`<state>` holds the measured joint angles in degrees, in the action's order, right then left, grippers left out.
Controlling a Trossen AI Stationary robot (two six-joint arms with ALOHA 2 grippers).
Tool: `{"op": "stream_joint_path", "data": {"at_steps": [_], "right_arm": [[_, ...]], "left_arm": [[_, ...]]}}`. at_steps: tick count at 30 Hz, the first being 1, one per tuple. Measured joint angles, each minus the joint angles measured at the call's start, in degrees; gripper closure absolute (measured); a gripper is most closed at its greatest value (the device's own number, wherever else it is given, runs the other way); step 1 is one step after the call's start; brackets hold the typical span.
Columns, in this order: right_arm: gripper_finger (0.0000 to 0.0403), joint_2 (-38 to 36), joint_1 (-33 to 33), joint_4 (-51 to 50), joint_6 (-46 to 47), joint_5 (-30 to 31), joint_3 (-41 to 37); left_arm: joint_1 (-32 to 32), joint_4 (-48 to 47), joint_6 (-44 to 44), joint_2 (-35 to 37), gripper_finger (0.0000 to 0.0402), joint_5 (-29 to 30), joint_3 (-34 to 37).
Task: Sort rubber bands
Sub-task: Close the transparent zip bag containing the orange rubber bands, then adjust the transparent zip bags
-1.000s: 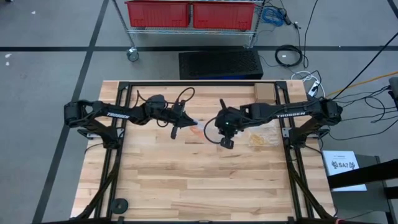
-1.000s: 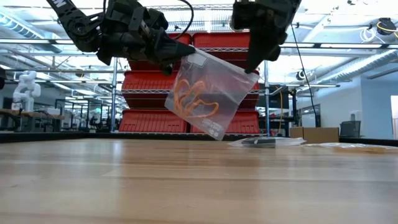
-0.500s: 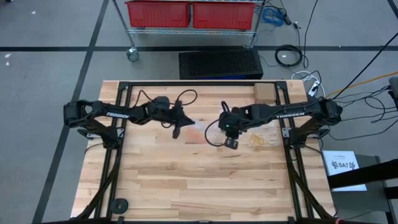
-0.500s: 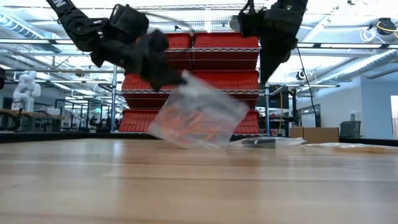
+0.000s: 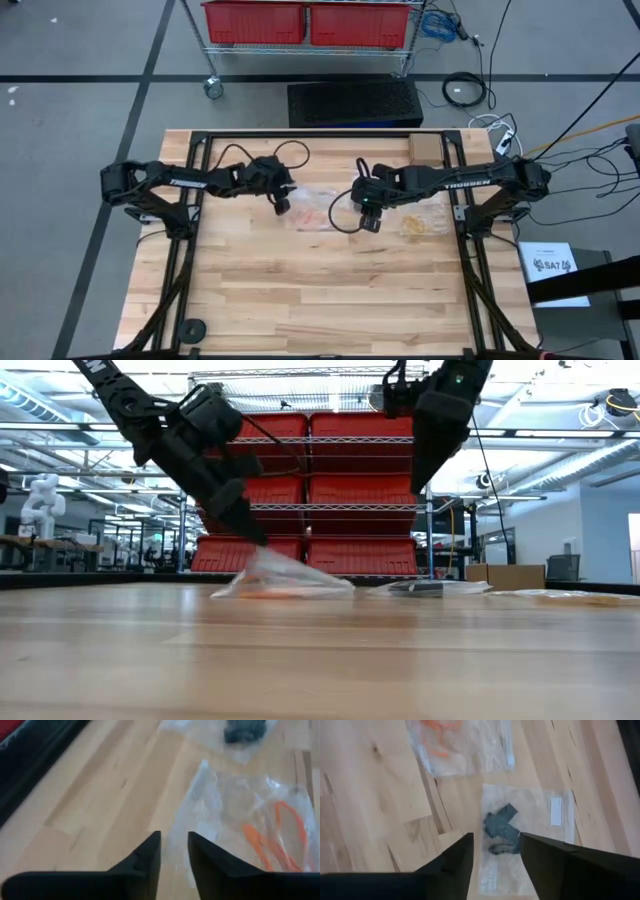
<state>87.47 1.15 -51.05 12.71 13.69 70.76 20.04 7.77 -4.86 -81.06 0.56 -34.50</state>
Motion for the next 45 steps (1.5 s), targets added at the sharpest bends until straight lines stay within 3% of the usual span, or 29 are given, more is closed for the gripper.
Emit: {"op": "stream_joint_path", "data": {"at_steps": [7,10,12,22,25,30,38,41,45], "right_arm": [[0.032,-0.1,0.0,2.1,-0.1,2.8,-0.9],[0.0377,-0.1,0.0,5.6,0.1,2.6,-4.8],[0.0395,-0.1,0.0,10.2,0.6,2.5,-8.3],[0.0401,0.0,-0.1,24.6,9.1,1.8,-17.5],[0.0402,0.0,-0.1,24.9,9.5,3.1,-17.5],[0.0402,0.0,-0.1,24.8,9.2,3.3,-17.5],[0.0403,0.0,0.0,21.0,8.3,7.6,-17.6],[0.0403,0.0,0.4,21.4,9.0,7.5,-17.6],[0.0403,1.7,0.5,24.1,9.3,7.6,-17.6]], "left_arm": [[0.9,0.6,0.2,4.9,0.0249,-0.4,0.0],[0.8,0.9,2.5,5.4,0.0249,-6.6,-0.1],[-0.4,1.4,4.3,3.6,0.026,-10.8,-0.1],[-6.5,6.0,4.8,-11.8,0.0388,-11.7,0.0],[-6.9,4.2,6.6,-13.1,0.0394,-11.3,-0.1],[-8.0,-3.8,7.5,-10.3,0.0398,-7.2,-0.3],[-8.8,-21.8,8.9,-0.2,0.0399,8.5,0.1],[-9.1,-24.5,10.5,1.9,0.0399,9.2,0.4],[-12.3,-20.9,13.0,1.9,0.0399,6.1,2.2]]}}
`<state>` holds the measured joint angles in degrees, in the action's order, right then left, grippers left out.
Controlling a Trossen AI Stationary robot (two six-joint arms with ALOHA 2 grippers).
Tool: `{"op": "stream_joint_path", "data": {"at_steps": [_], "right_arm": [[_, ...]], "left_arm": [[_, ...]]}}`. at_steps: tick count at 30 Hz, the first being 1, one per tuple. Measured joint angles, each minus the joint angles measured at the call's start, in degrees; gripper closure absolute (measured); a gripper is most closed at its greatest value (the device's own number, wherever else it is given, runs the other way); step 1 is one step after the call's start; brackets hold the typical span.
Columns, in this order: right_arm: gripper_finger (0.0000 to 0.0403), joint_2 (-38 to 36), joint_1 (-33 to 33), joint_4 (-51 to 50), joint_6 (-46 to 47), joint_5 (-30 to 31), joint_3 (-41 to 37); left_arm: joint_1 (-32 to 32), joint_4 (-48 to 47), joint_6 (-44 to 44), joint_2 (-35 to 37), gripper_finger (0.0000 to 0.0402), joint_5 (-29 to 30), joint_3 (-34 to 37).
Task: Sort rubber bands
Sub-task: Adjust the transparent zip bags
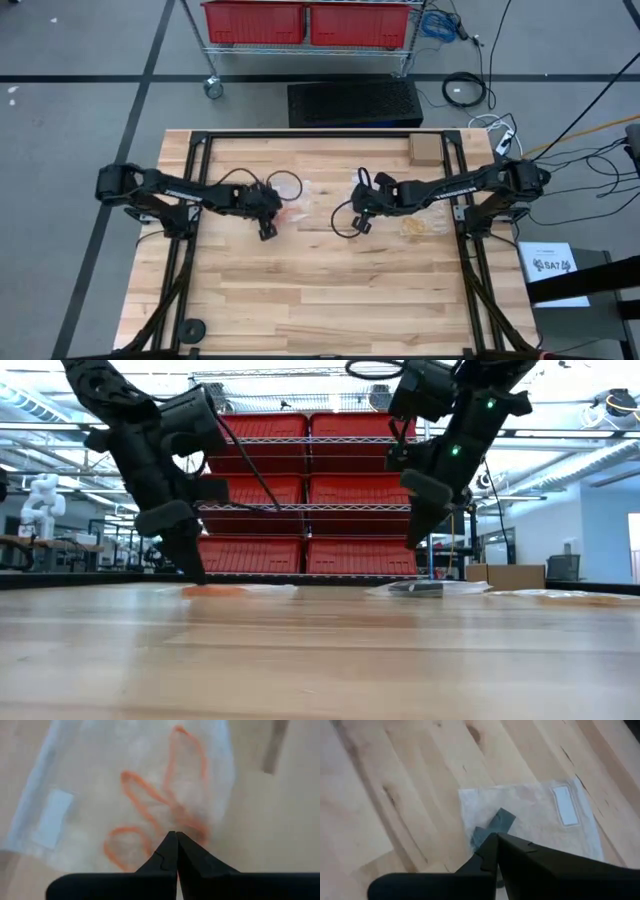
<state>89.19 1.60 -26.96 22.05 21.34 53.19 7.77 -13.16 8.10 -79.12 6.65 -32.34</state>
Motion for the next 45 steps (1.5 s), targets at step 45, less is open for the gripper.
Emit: {"op": "stream_joint_path", "data": {"at_steps": [45], "right_arm": [[0.0403,18.6,-5.5,29.3,21.3,3.6,-0.1]], "left_arm": [[-12.9,0.2,30.6,-4.3,0.04,15.3,0.5]]}}
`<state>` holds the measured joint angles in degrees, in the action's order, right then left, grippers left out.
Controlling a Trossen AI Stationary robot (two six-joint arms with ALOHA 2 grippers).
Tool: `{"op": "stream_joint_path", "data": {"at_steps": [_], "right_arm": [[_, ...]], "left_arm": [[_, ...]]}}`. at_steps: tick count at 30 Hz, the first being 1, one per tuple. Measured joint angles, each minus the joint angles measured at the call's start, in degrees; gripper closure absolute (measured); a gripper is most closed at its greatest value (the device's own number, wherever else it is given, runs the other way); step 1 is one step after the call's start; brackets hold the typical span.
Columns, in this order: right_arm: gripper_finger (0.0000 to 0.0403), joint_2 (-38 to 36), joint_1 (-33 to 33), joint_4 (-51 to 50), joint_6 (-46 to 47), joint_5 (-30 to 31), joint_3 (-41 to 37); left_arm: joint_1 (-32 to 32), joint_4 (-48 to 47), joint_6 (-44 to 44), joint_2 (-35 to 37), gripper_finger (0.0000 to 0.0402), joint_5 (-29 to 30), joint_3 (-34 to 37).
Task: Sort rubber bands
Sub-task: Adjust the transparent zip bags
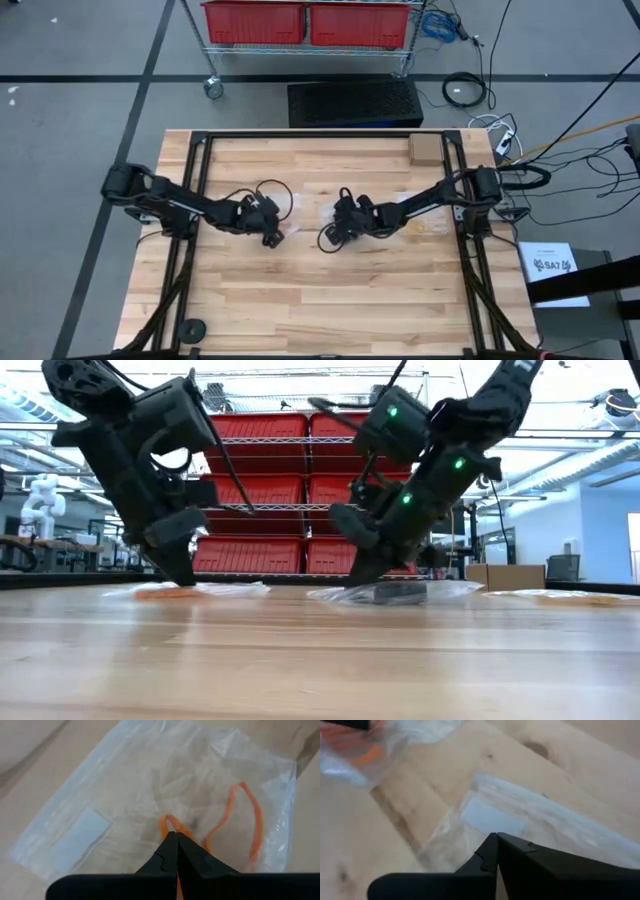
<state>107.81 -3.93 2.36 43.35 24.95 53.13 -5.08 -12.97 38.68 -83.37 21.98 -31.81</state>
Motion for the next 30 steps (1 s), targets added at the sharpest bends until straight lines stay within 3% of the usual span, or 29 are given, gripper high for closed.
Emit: {"op": "stream_joint_path", "data": {"at_steps": [8,15,22,24,26,30], "right_arm": [[0.0403,2.9,2.7,5.6,0.5,-2.6,0.2],[0.0403,3.0,5.3,5.7,6.7,2.6,0.0],[0.0403,-4.5,3.4,6.3,-5.1,4.7,0.1],[0.0403,-8.7,2.5,-0.1,-7.9,5.2,0.1],[0.0403,-13.5,1.9,-12.6,-6.9,5.6,0.2],[0.0403,-19.6,-0.2,-47.7,9.4,8.8,-0.4]], "left_arm": [[-0.3,-3.0,-0.4,5.9,0.04,0.6,0.0],[-0.3,-2.6,-1.5,8.5,0.04,1.7,0.0],[-0.3,-2.8,-2.7,10.2,0.04,2.1,0.0],[-0.5,-2.5,-3.2,10.6,0.04,2.1,0.0],[-0.6,-3.0,-3.4,11.1,0.04,2.1,0.0],[-1.3,-2.6,-3.6,11.1,0.04,2.1,0.0]]}}
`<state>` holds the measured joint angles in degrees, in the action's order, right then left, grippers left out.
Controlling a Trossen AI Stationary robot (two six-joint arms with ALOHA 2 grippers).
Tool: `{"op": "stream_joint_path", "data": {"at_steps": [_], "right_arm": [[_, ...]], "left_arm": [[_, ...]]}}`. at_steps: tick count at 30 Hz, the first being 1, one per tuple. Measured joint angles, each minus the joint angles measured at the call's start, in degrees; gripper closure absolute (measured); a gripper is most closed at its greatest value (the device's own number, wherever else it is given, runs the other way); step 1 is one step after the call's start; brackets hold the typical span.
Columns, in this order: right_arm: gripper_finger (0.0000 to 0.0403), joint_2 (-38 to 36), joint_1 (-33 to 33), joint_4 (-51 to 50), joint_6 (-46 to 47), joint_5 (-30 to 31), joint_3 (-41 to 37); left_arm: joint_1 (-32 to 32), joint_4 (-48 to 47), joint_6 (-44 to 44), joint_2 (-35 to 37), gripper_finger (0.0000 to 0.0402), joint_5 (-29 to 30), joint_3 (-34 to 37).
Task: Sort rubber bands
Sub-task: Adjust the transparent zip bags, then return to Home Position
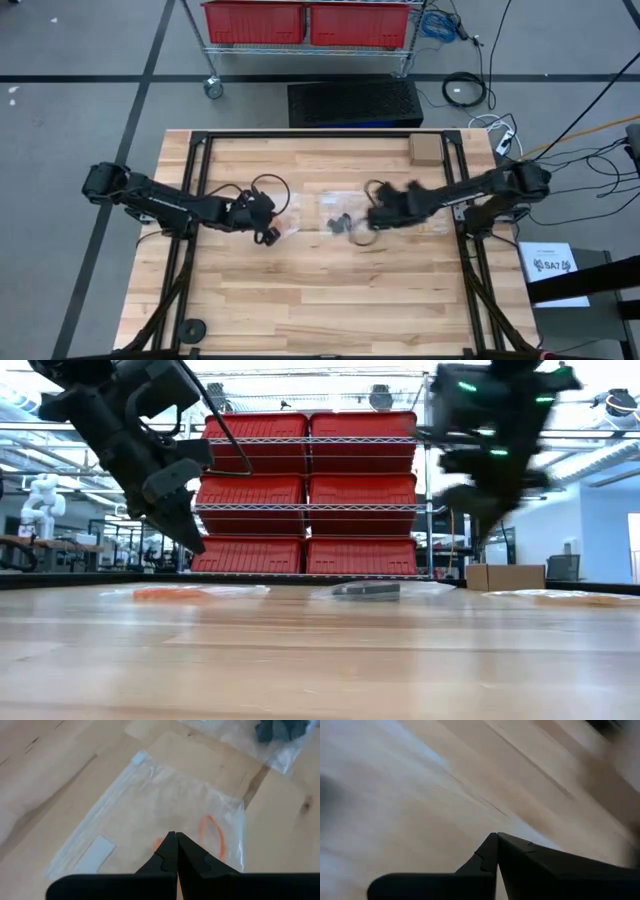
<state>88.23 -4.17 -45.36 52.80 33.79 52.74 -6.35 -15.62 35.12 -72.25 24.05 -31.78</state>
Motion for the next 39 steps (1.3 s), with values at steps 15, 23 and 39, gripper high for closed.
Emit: {"op": "stream_joint_path", "data": {"at_steps": [15,23,39], "right_arm": [[0.0403,-6.8,-14.8,1.0,40.8,-9.1,-22.0],[0.0403,-6.5,-14.5,4.8,41.1,-10.3,-17.9],[0.0403,-13.8,-14.5,3.3,18.4,5.6,-11.8]], "left_arm": [[-1.0,7.2,0.5,0.3,0.04,-3.7,4.1],[-2.4,5.5,0.5,2.4,0.04,-4.4,4.1],[-2.2,5.3,-7.7,15.2,0.04,0.7,4.1]]}}
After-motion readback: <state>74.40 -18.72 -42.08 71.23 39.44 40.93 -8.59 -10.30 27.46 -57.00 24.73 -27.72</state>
